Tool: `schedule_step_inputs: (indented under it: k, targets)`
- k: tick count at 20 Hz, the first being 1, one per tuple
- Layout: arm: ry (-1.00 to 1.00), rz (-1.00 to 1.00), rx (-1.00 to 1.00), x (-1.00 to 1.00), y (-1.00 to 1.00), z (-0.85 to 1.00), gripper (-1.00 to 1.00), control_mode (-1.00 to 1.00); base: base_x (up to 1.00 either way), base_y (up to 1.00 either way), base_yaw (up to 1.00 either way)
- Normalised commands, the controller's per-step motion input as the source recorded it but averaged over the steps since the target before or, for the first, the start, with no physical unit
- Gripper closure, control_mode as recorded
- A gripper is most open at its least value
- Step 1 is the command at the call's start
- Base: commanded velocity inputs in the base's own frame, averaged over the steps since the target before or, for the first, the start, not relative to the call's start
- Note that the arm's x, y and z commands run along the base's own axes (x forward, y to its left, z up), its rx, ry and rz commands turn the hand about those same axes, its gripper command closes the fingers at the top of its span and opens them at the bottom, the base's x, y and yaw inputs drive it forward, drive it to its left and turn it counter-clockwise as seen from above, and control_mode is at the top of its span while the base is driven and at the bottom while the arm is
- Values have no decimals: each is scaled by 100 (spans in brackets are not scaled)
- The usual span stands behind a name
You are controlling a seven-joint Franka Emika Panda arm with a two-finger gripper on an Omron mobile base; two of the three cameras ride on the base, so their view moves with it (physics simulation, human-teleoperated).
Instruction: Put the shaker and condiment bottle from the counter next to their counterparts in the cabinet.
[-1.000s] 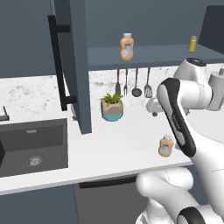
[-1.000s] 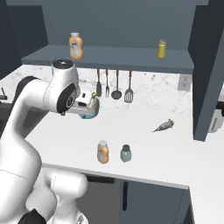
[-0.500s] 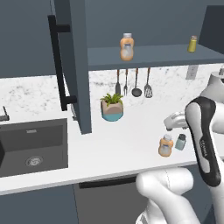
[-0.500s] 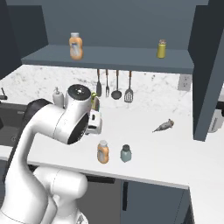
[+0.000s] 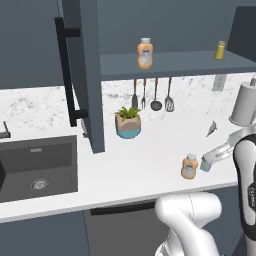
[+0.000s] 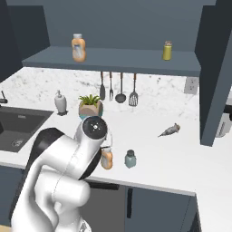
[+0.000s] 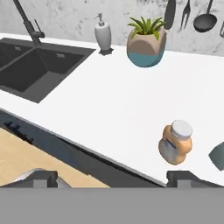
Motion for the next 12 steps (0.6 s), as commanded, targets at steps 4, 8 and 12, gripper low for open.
schedule_step_inputs:
  k: [4, 8, 12]
  targets:
    - [-31, 26, 0, -2, -29, -33, -100, -100, 0, 0, 0]
    - [-28, 28, 0, -3, -43, -30, -100, -100, 0, 0, 0]
    - [-2, 9, -1, 0, 0, -3, -100, -100, 0, 0, 0]
